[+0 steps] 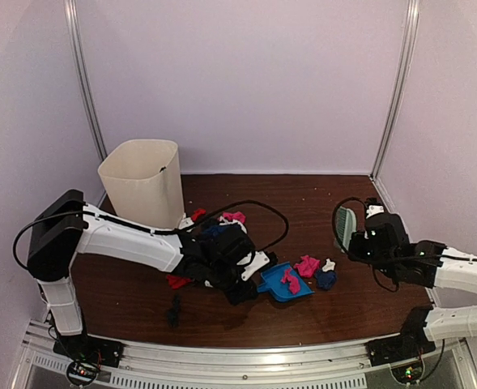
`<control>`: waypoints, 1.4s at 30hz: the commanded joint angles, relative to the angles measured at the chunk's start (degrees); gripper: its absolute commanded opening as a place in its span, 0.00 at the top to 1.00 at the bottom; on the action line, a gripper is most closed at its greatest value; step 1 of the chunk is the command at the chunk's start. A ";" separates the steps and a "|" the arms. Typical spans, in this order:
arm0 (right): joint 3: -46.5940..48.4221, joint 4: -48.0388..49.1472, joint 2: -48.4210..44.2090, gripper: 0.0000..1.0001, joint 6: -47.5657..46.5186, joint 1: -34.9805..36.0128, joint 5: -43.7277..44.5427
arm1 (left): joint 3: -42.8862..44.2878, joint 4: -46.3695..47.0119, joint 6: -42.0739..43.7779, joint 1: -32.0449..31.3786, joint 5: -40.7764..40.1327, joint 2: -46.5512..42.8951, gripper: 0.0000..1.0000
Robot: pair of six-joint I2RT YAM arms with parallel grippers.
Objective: Sweep away the paper scraps from the table
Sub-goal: Sweep the paper scraps into the dustpan.
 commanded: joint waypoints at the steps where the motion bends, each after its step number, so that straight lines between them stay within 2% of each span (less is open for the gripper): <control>1: -3.45 16.12 0.52 1.00 -12.03 -0.18 -8.35 | 1.79 0.37 0.63 -0.20 -1.59 1.28 1.00; 6: -5.41 23.00 2.85 1.00 -17.38 -0.18 -14.74 | 1.65 0.12 0.56 -0.12 -2.21 1.43 1.00; 13: -4.01 21.36 8.32 1.00 -17.76 -0.16 -23.28 | 1.67 0.95 0.68 0.50 -2.73 2.04 1.00; 22: -4.13 15.95 5.92 1.00 -9.66 -0.14 -28.85 | 0.88 2.83 1.19 0.68 -2.22 2.04 1.00; 27: -5.35 17.56 5.03 1.00 -3.42 -0.12 -34.29 | 0.87 4.00 1.42 0.68 -1.87 2.20 1.00; 31: -6.99 22.82 4.83 1.00 -0.72 -0.09 -37.92 | 0.70 5.29 1.87 0.70 -0.69 2.15 1.00; 34: -6.61 22.50 4.06 1.00 -0.35 -0.10 -37.32 | 0.61 5.48 2.16 0.69 -0.45 2.18 1.00; 42: -3.98 12.43 -2.83 1.00 0.32 -0.11 -23.86 | -0.59 6.62 2.62 0.73 0.47 1.96 1.00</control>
